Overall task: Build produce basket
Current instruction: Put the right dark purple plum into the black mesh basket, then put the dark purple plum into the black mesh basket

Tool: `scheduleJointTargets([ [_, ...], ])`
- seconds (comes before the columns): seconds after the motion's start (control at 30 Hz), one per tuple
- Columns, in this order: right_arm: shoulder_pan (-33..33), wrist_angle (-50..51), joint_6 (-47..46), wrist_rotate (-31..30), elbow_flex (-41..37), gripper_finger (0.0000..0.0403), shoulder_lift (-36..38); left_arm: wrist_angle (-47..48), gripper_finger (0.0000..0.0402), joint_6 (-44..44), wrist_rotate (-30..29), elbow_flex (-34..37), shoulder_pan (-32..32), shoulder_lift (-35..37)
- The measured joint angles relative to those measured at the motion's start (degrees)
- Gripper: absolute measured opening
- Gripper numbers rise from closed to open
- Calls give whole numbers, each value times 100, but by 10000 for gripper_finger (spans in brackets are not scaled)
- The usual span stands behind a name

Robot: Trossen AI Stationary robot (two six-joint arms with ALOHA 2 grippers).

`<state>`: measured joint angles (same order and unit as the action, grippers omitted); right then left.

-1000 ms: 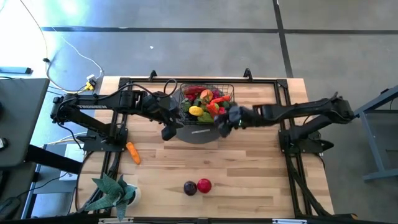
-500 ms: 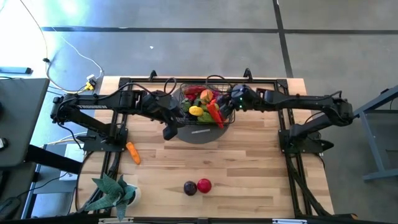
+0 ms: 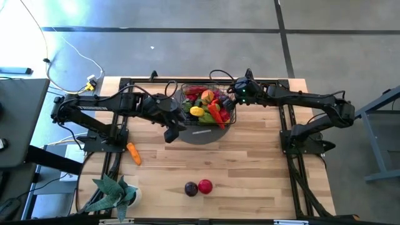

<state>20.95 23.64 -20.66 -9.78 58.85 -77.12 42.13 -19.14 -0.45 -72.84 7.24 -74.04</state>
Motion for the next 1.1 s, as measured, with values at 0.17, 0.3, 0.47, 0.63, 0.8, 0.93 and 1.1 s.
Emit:
scheduleJointTargets([
  [0.17,120,0,150,46,0,331,0,11,200,-264,-25,-4,-241,-88],
  [0.3,167,1,221,255,0,332,0,11,200,-412,-126,-7,-507,-239],
  [0.47,151,2,566,295,2,332,0,8,200,-464,-333,-7,-866,-380],
  [0.63,153,3,575,382,2,332,1,31,200,-477,-387,-7,-1223,-425],
  [0.8,153,8,636,382,2,332,136,102,200,-489,-180,0,-1568,-518],
  [0.93,153,19,765,382,7,332,345,211,200,-681,148,7,-1709,-658],
  [1.1,153,73,835,383,8,332,572,357,200,-1290,174,2,-1782,-837],
])
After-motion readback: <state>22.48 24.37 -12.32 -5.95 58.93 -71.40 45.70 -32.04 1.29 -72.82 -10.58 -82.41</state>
